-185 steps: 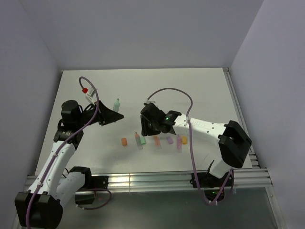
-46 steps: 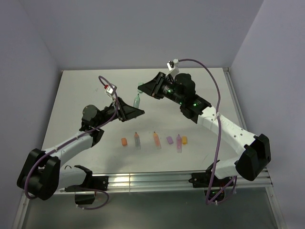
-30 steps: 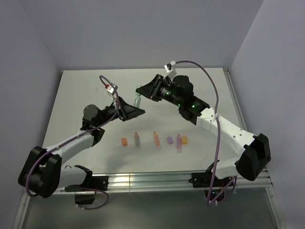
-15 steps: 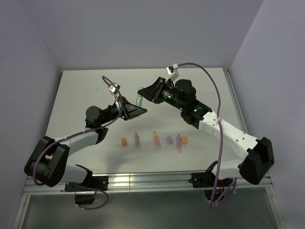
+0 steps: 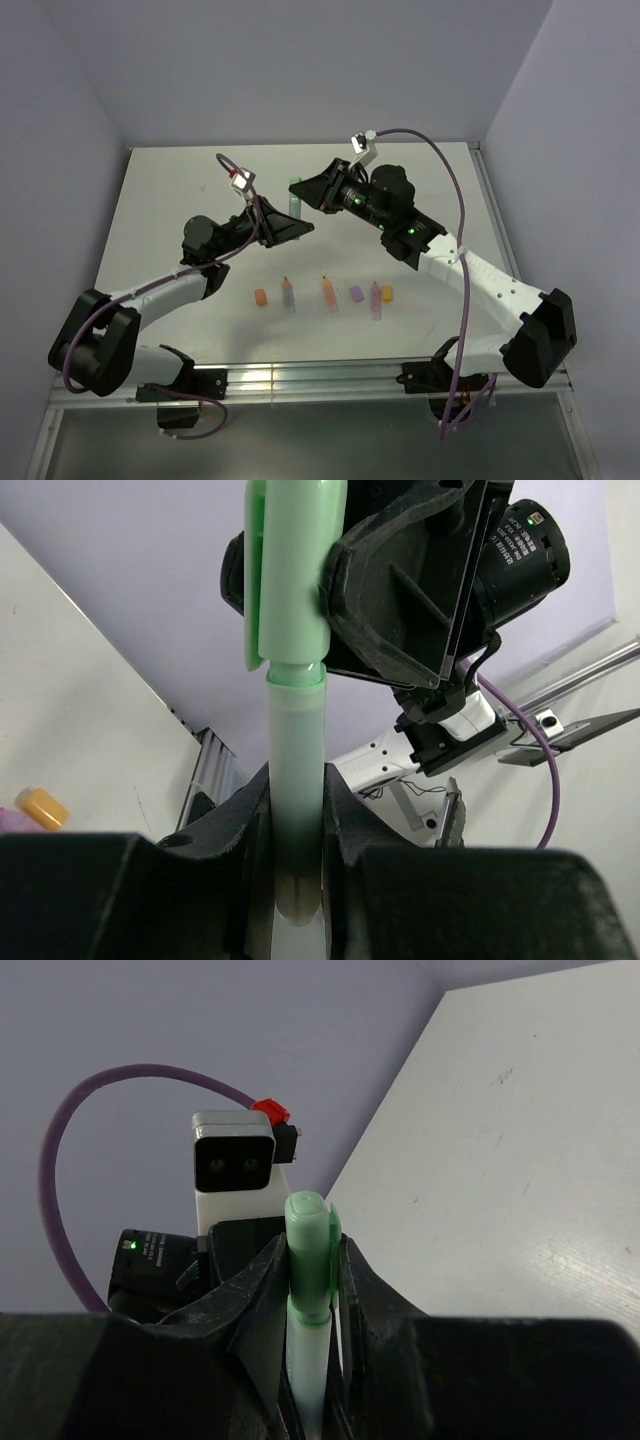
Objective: Insert the pens into the pen caps
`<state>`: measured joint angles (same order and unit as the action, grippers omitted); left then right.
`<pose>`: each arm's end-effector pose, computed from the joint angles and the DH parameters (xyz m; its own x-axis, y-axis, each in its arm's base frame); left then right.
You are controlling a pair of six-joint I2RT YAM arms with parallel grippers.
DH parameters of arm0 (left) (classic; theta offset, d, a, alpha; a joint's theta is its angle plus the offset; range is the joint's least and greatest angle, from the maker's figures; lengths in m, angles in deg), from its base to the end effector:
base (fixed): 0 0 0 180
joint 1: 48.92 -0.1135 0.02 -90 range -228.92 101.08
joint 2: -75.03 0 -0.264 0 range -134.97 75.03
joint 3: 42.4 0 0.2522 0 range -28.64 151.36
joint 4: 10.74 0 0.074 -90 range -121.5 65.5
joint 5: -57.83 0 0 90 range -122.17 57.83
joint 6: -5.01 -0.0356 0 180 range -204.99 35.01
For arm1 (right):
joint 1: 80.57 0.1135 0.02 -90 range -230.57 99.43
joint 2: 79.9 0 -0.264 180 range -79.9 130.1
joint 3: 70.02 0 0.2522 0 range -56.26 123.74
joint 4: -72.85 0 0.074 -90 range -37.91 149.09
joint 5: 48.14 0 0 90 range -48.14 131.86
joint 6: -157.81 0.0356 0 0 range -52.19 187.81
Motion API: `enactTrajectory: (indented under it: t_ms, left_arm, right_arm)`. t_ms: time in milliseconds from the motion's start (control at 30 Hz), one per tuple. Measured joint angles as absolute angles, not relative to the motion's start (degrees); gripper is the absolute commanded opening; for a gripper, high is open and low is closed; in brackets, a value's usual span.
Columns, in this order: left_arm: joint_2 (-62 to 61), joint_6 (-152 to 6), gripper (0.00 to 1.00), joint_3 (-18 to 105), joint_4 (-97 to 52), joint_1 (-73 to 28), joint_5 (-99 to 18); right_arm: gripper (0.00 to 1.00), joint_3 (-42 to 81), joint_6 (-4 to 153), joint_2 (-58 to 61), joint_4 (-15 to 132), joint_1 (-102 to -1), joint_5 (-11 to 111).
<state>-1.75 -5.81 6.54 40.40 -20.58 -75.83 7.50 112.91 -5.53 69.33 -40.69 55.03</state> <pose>0.2297 -0.1518 0.2922 -0.8201 -0.3650 -0.4406 0.5112 -0.1214 -0.8509 0.2322 0.2046 0.3809 -0.5696 0.4229 -0.7048 -0.5606 0.4272 0.7094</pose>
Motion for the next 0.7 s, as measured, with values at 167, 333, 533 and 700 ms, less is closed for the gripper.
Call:
enactTrajectory:
  t_ms: [167, 333, 533, 700]
  left_arm:
    - [-1.29, -7.16, 0.00, 6.78, 39.44, -20.08, -75.21]
    - [0.83, -8.85, 0.00, 6.78, 36.81, -19.95, -75.26]
    - [5.49, -12.98, 0.00, 7.42, 31.66, -19.95, -76.37]
    - [9.05, -16.02, 0.00, 8.05, 29.08, -19.95, -78.47]
  right_arm:
    - [0.00, 7.50, 112.06, -5.97, 69.38, -40.56, 55.12]
    - [0.00, 7.50, 110.22, -6.47, 69.68, -39.89, 55.45]
    - [0.00, 7.24, 107.53, -7.98, 72.13, -37.76, 55.88]
    - [0.00, 5.97, 106.18, -10.32, 75.13, -36.34, 57.11]
